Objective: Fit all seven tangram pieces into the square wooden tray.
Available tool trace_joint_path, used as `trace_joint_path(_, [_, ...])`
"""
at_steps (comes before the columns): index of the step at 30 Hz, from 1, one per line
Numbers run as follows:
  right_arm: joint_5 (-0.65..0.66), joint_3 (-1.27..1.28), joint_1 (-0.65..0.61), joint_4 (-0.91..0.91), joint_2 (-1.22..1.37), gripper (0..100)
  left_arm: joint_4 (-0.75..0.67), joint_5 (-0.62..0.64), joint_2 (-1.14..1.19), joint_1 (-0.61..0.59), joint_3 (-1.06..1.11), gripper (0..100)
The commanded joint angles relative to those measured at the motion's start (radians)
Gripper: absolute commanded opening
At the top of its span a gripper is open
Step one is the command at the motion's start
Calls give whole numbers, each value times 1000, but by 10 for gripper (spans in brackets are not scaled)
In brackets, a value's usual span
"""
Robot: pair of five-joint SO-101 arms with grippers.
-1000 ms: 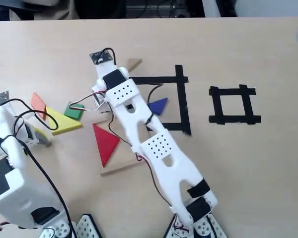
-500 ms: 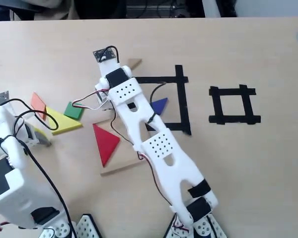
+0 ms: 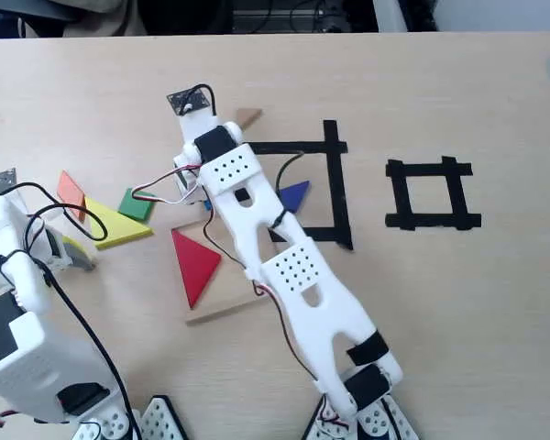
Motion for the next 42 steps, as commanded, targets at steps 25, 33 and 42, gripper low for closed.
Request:
trace_joint_path(25, [110, -145, -41, 35, 24, 289, -5, 12, -9, -12, 2, 281])
trace_joint_path(33, [138, -148, -72, -3, 54, 286, -5, 12, -9, -12, 4, 281])
trace_joint_path(42, [114, -145, -54, 5, 54, 285, -5, 12, -9, -13, 5, 281])
